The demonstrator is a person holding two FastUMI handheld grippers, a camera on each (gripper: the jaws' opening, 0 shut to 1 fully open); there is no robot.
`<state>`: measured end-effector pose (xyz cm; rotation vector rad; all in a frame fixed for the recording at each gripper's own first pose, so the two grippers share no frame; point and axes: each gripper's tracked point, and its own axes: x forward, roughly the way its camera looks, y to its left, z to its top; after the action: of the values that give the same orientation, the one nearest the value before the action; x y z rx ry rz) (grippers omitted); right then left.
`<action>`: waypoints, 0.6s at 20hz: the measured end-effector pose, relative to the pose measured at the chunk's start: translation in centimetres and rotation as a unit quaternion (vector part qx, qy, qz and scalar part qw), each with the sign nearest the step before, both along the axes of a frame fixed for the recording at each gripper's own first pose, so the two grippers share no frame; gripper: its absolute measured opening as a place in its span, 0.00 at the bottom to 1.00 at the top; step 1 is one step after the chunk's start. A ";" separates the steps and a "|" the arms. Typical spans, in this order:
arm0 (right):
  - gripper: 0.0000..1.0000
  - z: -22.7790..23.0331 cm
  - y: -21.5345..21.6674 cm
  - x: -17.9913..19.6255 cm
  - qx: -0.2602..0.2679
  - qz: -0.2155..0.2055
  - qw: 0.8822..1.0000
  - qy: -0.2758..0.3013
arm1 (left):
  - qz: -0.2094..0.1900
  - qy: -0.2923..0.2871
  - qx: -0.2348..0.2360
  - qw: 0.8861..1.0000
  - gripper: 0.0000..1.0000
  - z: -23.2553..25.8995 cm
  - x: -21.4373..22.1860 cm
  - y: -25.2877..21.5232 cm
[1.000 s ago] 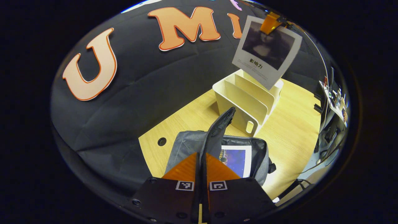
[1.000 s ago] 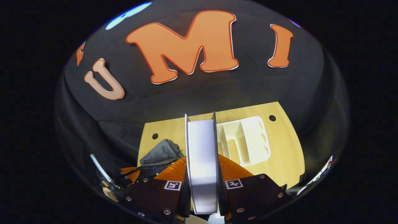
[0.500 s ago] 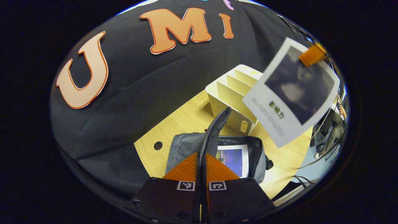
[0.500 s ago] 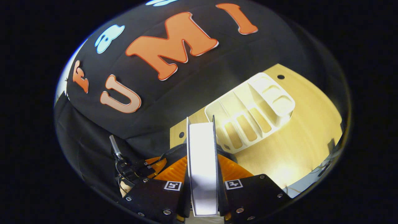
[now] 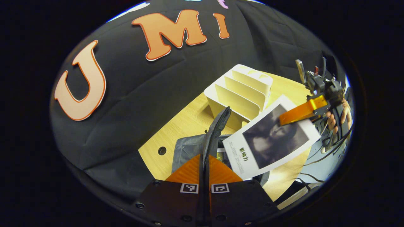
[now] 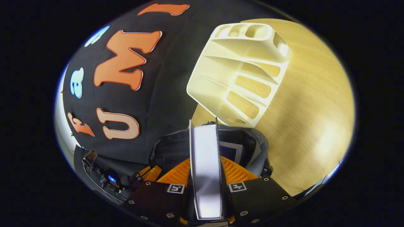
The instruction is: Open the schoolbag, grab two books from the bookshelf and put them into the schoolbag.
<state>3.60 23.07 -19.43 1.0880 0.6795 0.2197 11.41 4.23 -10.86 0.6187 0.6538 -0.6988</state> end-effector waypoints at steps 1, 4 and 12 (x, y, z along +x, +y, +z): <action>0.36 -1.0 0.9 0.8 0.008 0.001 1.000 0.004 | 0.000 -0.003 0.002 1.000 0.01 0.1 -0.1 0.1; 0.36 -3.0 3.4 2.7 0.034 -0.002 0.999 0.008 | -0.003 -0.003 0.006 1.000 0.00 0.3 -0.4 -0.4; 0.36 -5.3 9.2 7.1 0.060 -0.031 0.998 -0.013 | -0.007 0.004 -0.014 1.000 0.01 1.7 -1.8 -1.3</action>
<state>10.66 32.27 -24.72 1.2174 0.6138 0.2228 9.58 2.91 -9.18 0.5962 0.6466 -0.7218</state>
